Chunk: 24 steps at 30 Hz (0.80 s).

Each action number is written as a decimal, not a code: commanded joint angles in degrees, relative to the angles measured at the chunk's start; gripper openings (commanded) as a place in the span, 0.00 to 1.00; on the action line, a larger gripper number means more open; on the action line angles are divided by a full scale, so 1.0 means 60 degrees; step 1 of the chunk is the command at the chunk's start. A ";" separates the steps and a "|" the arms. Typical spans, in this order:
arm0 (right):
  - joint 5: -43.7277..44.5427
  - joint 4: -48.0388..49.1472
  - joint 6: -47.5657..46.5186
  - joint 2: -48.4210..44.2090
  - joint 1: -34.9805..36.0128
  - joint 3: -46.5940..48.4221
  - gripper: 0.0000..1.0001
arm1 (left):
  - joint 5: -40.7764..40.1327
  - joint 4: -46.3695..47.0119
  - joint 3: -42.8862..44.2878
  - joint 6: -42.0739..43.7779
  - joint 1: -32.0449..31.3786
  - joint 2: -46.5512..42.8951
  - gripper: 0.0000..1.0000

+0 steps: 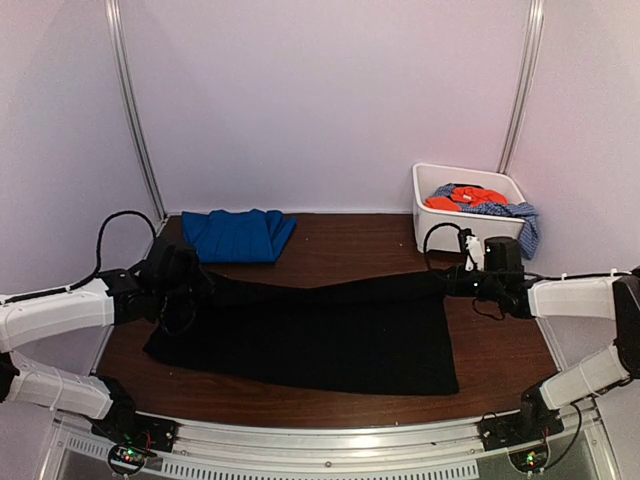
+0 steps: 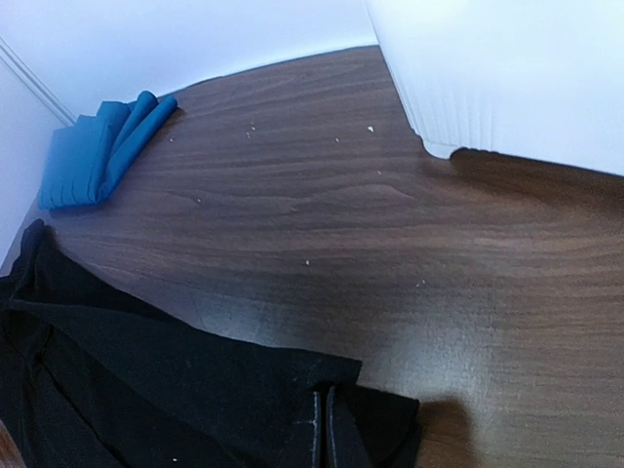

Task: Fold and stack the mixed laundry pile
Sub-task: Fold the 1/3-folded T-shirt at the center of the board.

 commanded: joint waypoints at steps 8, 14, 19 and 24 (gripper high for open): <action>0.1151 -0.0736 0.0469 -0.0200 0.0071 -0.0654 0.00 | -0.0017 -0.0003 -0.0162 -0.0781 -0.0556 0.0808 0.00; 0.1210 -0.1491 0.0727 -0.0183 0.0063 -0.0572 0.01 | 0.0493 -0.0372 0.0312 0.0453 -0.0551 0.1203 0.25; 0.1170 -0.2359 0.1043 -0.0957 0.0063 -0.0514 0.36 | 0.0711 -0.1463 0.1083 0.2731 -0.0525 0.0422 0.51; 0.1066 -0.3066 0.0824 -0.2341 0.0134 -0.0433 0.57 | 0.1157 -0.1384 0.0250 0.3439 0.0759 -0.1670 0.68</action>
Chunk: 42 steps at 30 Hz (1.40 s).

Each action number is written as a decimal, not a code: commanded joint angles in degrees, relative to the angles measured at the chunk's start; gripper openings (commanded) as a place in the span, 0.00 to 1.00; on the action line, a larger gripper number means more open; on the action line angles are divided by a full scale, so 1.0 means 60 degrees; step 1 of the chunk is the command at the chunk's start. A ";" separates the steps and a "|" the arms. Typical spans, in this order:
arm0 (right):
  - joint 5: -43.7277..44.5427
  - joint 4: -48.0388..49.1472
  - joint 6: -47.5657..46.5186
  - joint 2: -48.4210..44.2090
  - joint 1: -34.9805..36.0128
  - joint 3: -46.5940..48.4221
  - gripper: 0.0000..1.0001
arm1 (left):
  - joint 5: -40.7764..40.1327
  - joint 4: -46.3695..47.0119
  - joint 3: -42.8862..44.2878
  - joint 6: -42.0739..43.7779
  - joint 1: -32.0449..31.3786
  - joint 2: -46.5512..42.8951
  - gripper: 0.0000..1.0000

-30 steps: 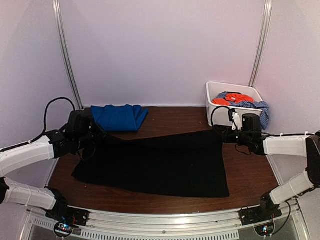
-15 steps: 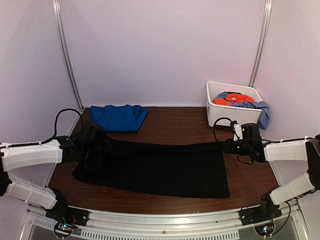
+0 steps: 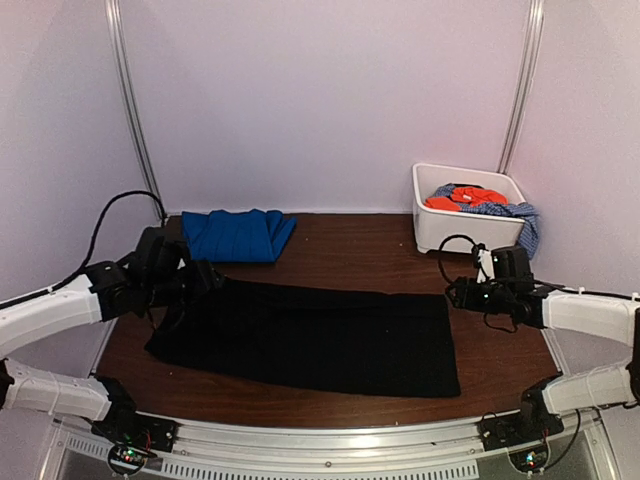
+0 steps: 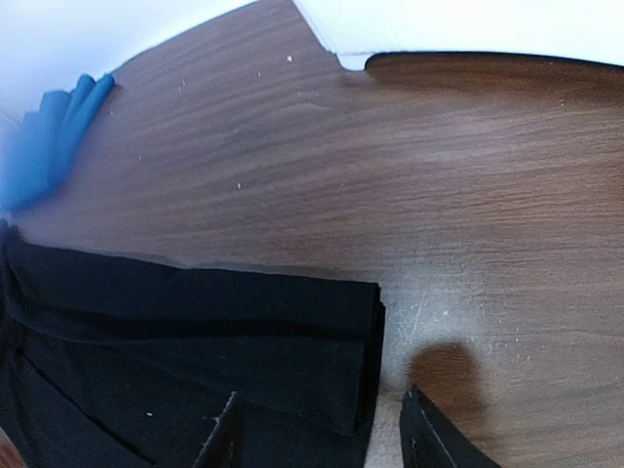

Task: Fold and stack the mixed laundry pile
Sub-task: Fold the 1/3-folded T-shirt at the center of the board, then smooth out the rectangle-folded T-shirt at the center of the board.

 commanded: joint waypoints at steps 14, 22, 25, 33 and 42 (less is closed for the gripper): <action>-0.1193 0.0578 -0.0773 0.3010 0.3795 0.4265 0.44 | 0.4128 0.2290 -0.2912 0.1589 0.4295 -0.0440 0.38; -0.1623 0.0785 -0.1304 0.6334 0.6009 0.7347 0.36 | 0.4987 0.3548 -0.3485 0.1558 0.4296 0.0493 0.32; -0.1732 0.0989 -0.1287 0.7100 0.6505 0.8042 0.34 | 0.5195 0.3746 -0.3516 0.1566 0.4296 0.0838 0.30; -0.1503 0.1484 -0.1355 0.8510 0.7243 0.9074 0.36 | 0.5336 0.4165 -0.3563 0.1481 0.4296 0.1508 0.27; -0.1128 0.1591 -0.1944 0.9620 0.7632 0.9913 0.46 | 0.5146 0.3583 -0.3465 0.1156 0.4296 0.1779 0.33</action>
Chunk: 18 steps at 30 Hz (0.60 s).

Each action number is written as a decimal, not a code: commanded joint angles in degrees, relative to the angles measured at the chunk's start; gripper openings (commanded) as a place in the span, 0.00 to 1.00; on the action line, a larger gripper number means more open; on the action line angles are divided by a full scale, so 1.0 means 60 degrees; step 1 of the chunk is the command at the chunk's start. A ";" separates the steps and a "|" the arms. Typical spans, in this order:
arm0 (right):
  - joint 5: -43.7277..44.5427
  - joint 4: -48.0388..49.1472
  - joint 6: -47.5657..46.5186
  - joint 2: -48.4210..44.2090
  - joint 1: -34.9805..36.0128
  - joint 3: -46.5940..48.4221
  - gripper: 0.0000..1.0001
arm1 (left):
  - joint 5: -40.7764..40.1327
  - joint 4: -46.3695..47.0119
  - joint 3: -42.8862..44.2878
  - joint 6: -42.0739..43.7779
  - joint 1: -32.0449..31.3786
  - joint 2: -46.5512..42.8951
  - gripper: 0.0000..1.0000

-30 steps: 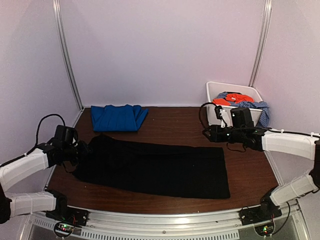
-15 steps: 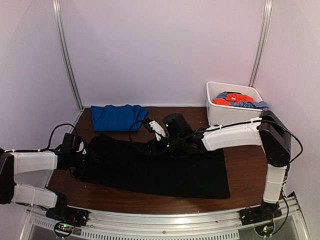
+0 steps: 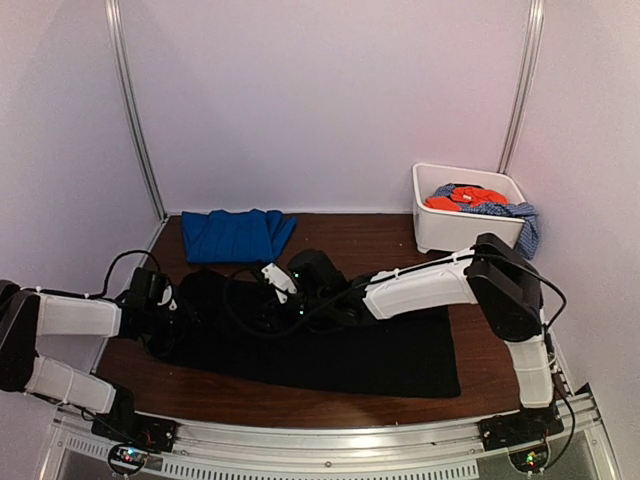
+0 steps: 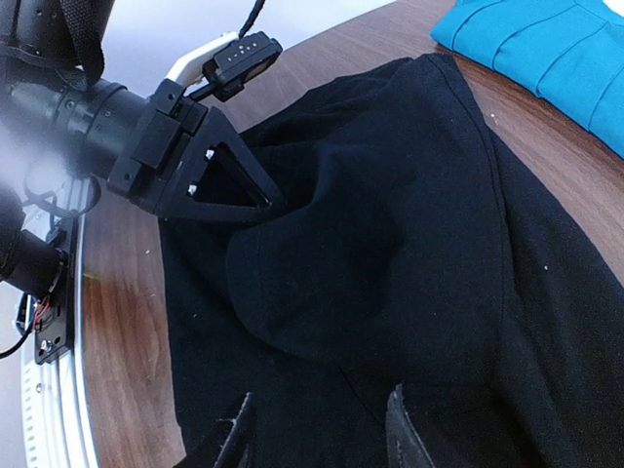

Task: Fold and stack the mixed laundry pile
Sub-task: Smooth out the rectangle-folded T-shirt at the center of the board.

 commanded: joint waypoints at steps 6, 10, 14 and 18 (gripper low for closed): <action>0.0758 0.0254 -0.0890 0.1026 0.0488 0.1105 0.54 | 0.0136 -0.0037 -0.0076 -0.0286 0.0074 0.0276 0.35; 0.0972 0.0085 -0.1198 0.1314 0.0619 0.1476 0.58 | 0.0471 0.0153 -0.0033 -0.0437 0.0060 0.0333 0.35; 0.1307 0.0019 -0.1370 0.1616 0.0781 0.1806 0.59 | -0.0194 -0.0819 0.0108 -0.0384 0.0059 -0.0331 0.38; 0.2072 -0.0280 -0.1496 0.1907 0.1055 0.2237 0.58 | -0.0368 -0.1086 0.0195 -0.0511 0.0059 -0.0597 0.38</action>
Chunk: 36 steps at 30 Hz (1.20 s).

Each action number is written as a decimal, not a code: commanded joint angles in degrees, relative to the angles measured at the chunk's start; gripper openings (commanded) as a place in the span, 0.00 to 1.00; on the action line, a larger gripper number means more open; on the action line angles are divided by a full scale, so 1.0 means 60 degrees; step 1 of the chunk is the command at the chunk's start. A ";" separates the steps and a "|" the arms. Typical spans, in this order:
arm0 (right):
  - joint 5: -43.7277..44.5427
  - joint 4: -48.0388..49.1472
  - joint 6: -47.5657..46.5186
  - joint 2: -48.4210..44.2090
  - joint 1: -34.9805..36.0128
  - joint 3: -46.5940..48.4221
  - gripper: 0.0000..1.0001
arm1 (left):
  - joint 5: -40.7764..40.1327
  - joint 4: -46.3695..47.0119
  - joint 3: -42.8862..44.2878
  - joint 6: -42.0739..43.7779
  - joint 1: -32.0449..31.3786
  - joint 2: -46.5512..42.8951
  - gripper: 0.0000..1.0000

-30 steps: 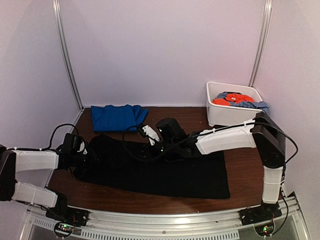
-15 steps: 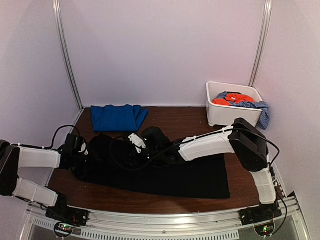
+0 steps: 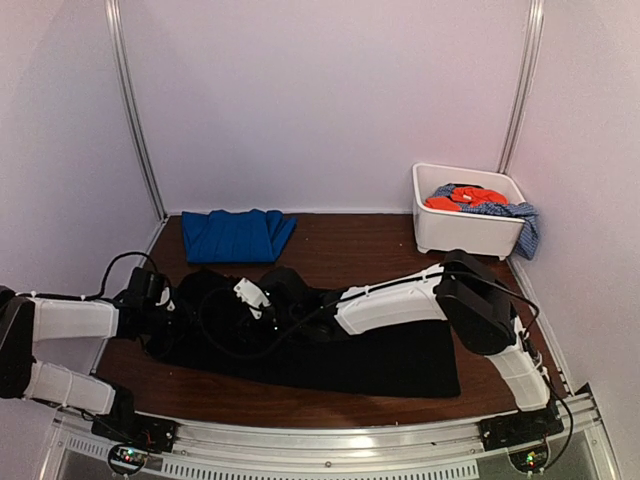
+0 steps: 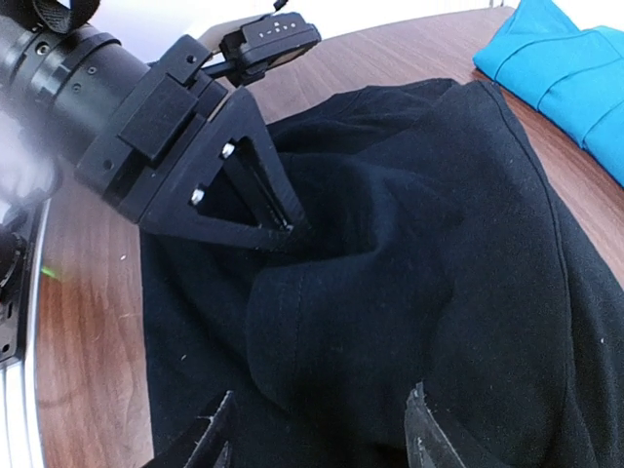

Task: Fold and stack the mixed laundry pile
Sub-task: Smooth out the rectangle-folded T-shirt at the center of the board.

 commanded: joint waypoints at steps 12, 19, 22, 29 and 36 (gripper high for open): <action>0.3392 -0.1240 -0.0273 0.1316 0.0671 0.1721 0.66 | -0.0109 0.0034 -0.0199 -0.0533 0.0059 -0.0459 0.41; 0.4268 -0.1757 0.0005 0.1411 0.0569 0.2066 0.42 | -0.0058 0.0264 -0.0142 -0.0446 0.0060 -0.0379 0.40; 0.4195 -0.1535 -0.0015 0.1111 0.0550 0.1786 0.37 | -0.0003 0.0410 -0.0140 -0.0424 0.0059 -0.0360 0.40; 0.3985 -0.1407 0.0036 0.0825 0.0510 0.1631 0.23 | 0.0104 0.1138 -0.0196 -0.0414 0.0059 -0.0059 0.40; 0.3917 -0.1498 0.0168 0.0751 0.0447 0.1531 0.20 | 0.0163 0.1315 -0.0290 -0.0678 0.0045 0.0511 0.40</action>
